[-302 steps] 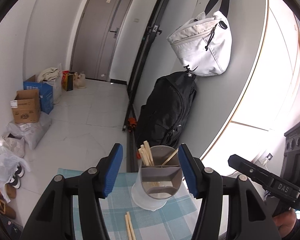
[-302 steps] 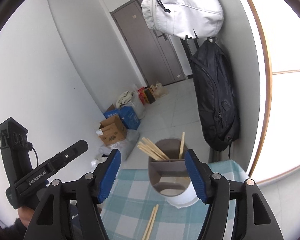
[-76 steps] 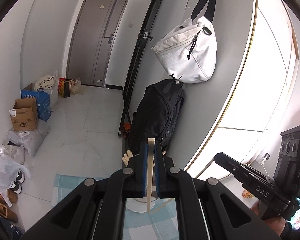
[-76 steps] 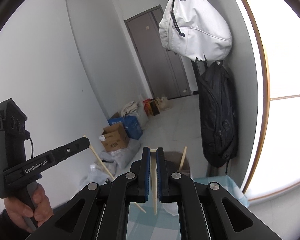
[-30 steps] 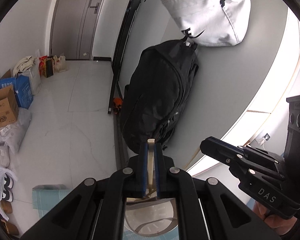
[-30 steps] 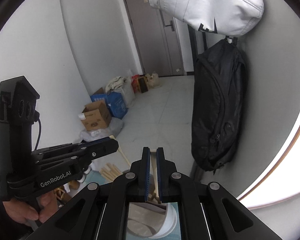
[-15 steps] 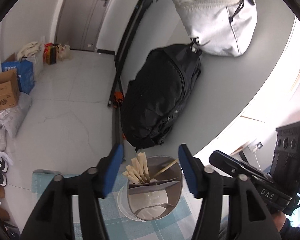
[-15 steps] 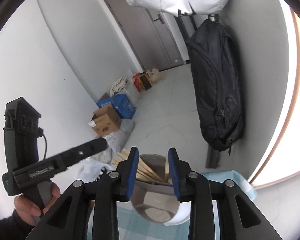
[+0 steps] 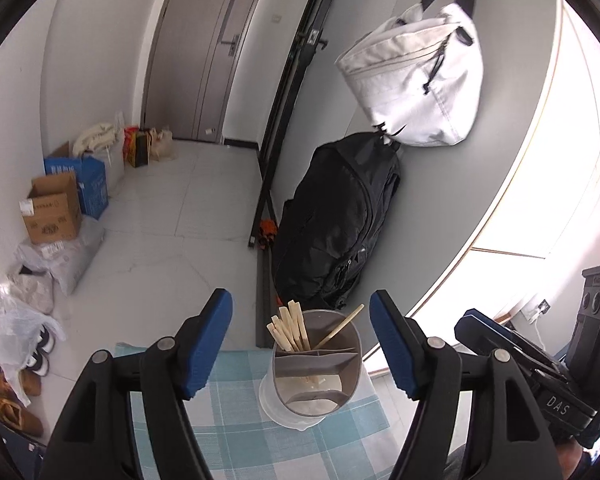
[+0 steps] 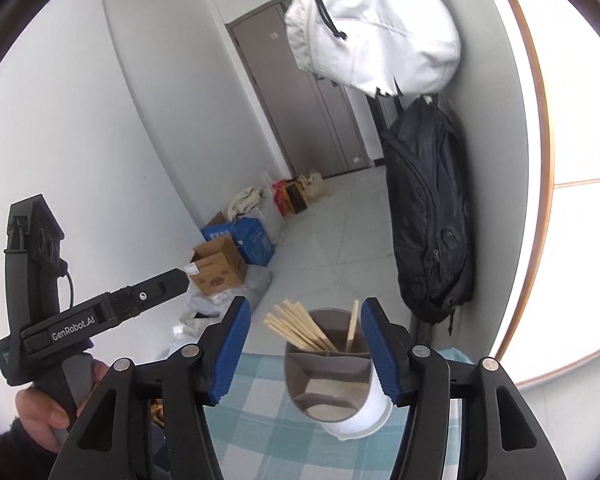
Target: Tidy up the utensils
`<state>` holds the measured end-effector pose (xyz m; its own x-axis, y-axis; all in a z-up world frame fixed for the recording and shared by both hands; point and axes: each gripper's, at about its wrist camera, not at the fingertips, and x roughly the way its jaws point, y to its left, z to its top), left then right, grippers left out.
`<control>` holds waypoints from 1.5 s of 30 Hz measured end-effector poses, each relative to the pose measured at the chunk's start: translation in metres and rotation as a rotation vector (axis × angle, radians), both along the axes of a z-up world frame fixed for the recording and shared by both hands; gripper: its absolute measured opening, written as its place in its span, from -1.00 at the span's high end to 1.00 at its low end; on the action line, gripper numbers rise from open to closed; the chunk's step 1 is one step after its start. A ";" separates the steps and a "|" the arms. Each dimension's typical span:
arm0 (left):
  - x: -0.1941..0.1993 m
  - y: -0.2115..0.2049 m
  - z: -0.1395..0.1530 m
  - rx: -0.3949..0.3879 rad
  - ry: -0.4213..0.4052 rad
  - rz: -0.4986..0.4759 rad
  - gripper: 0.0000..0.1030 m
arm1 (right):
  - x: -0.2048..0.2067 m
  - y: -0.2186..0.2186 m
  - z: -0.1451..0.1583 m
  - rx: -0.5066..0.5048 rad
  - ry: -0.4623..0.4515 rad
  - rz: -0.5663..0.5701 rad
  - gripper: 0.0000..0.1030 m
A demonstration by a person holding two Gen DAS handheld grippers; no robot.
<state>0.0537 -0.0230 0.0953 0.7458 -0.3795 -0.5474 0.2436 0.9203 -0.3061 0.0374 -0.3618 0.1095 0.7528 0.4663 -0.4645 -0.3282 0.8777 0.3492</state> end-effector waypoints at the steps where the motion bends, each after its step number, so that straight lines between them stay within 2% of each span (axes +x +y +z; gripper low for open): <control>1: -0.006 -0.001 0.004 0.009 -0.011 -0.001 -0.31 | -0.004 0.000 0.003 0.001 -0.010 0.000 -0.17; 3: -0.017 -0.001 0.009 0.017 -0.024 0.000 -0.34 | -0.016 0.001 0.008 0.004 -0.035 0.004 -0.27; 6: -0.036 0.001 0.016 0.016 -0.051 0.019 -0.58 | -0.035 0.003 0.015 -0.006 -0.072 0.009 -0.33; 9: -0.054 0.002 0.022 0.024 -0.085 0.032 -0.59 | -0.057 0.004 0.022 -0.014 -0.114 0.010 -0.39; 14: -0.087 0.001 0.029 0.066 -0.145 0.060 -0.62 | -0.097 0.004 0.030 -0.012 -0.217 0.007 -0.62; 16: -0.101 0.002 0.029 0.073 -0.173 0.079 -0.79 | -0.112 0.004 0.029 -0.016 -0.253 0.001 -0.72; 20: -0.126 0.006 0.023 0.078 -0.235 0.118 -0.83 | -0.144 0.006 0.022 -0.008 -0.307 0.001 -0.79; 22: -0.137 0.008 0.019 0.076 -0.259 0.130 -0.86 | -0.157 0.006 0.017 -0.011 -0.335 -0.007 -0.99; 24: -0.143 0.010 0.012 0.071 -0.276 0.136 -0.97 | -0.171 0.006 0.011 -0.023 -0.374 -0.011 -1.00; 30: -0.159 0.017 -0.011 0.052 -0.321 0.182 -0.98 | -0.194 0.007 -0.015 -0.006 -0.385 -0.011 -1.00; 34: -0.164 0.020 -0.029 0.056 -0.330 0.231 -0.98 | -0.200 0.013 -0.033 -0.067 -0.403 -0.012 -1.00; 40: -0.155 0.019 -0.049 0.081 -0.324 0.247 -0.98 | -0.196 0.016 -0.053 -0.122 -0.409 -0.009 -1.00; 45: -0.141 0.016 -0.068 0.114 -0.309 0.247 -0.98 | -0.180 0.015 -0.073 -0.138 -0.380 -0.018 -1.00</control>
